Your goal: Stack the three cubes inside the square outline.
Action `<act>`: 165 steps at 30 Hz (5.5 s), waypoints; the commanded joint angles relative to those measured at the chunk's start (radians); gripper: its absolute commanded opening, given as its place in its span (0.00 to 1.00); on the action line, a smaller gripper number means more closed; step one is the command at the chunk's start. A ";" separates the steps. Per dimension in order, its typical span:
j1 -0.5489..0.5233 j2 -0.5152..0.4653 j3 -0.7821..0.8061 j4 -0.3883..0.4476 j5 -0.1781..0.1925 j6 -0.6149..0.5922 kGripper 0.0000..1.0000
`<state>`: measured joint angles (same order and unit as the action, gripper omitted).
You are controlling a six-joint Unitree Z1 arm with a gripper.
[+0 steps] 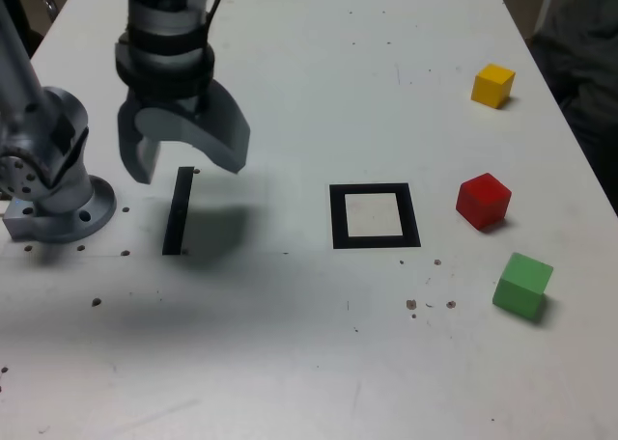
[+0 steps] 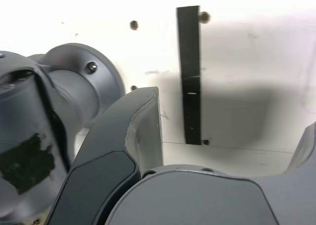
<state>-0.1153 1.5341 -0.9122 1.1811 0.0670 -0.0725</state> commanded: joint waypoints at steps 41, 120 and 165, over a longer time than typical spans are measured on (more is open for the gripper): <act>0.003 0.526 -0.867 0.231 0.021 0.277 1.00; -0.012 0.915 -1.339 0.333 0.145 0.809 0.46; -0.021 0.783 -1.270 0.368 0.145 0.544 0.29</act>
<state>-0.1364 2.3458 -2.2011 1.5430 0.2139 0.5099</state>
